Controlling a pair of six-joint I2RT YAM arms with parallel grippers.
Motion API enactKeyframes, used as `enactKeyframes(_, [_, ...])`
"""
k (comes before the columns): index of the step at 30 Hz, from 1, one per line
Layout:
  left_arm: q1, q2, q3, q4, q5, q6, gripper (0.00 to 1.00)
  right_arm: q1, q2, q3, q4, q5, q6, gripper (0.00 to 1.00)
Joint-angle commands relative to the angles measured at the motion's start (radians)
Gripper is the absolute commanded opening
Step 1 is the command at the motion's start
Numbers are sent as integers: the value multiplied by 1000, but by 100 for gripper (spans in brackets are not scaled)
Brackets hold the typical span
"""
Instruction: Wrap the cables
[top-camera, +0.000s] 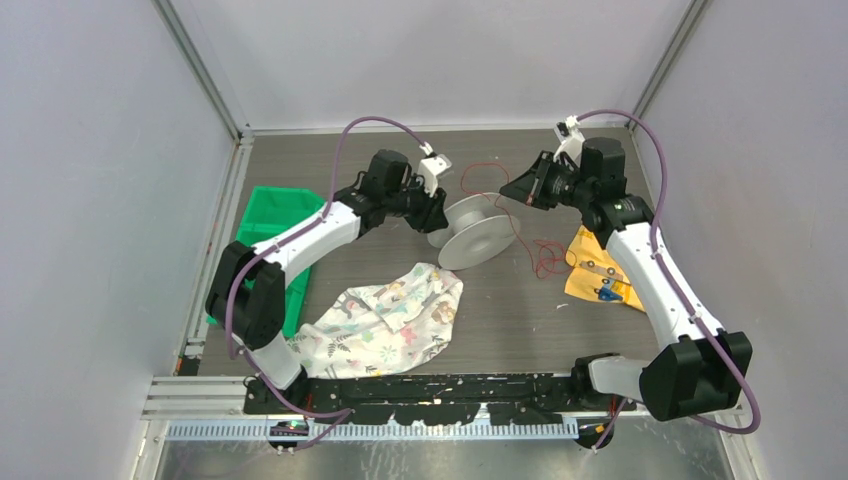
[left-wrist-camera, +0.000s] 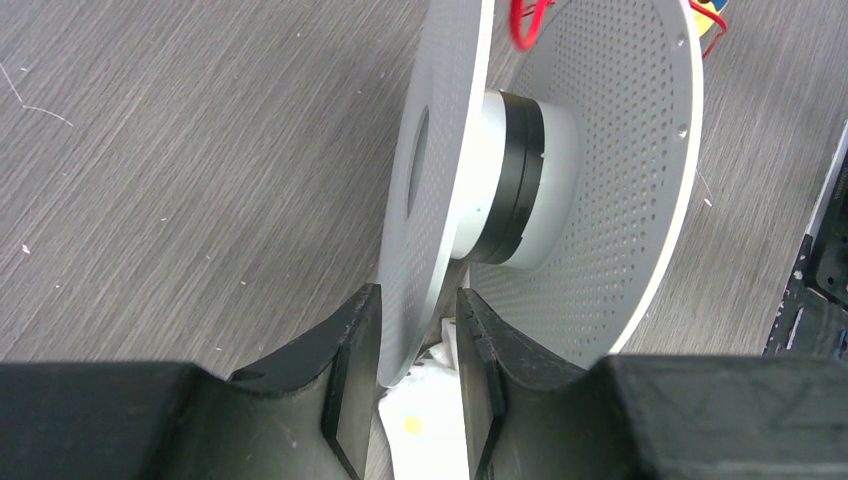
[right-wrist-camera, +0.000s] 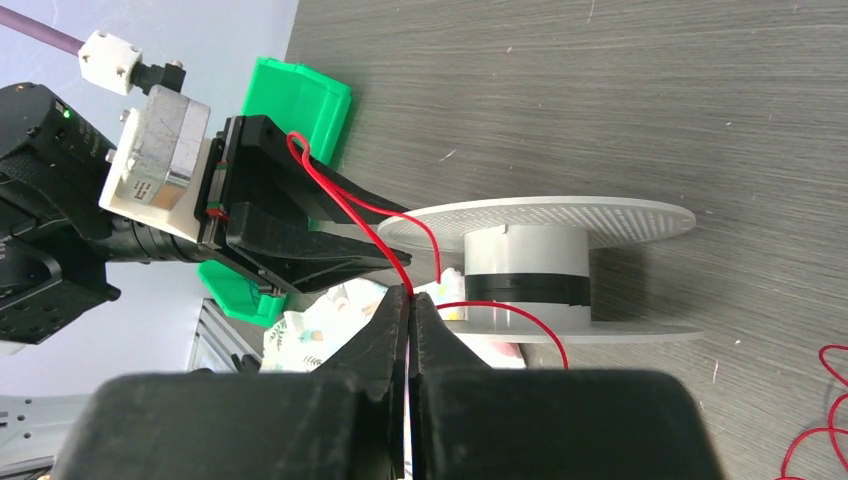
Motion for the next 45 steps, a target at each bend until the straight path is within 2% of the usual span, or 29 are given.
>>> enactKeyframes(1, [2,-45,46,18,20,13,35,10,5,27,35,-13,-7,1])
enactKeyframes(22, [2,-25,105,-1,39,-10,37,13,80,61,-37,-53,-28,1])
enactKeyframes(39, [1,-3,93,30,78,-89,40,37,104,23,32,-58,34,1])
enactKeyframes(45, [2,-42,102,-23,55,4,40,41,99,70,-6,-52,13,1])
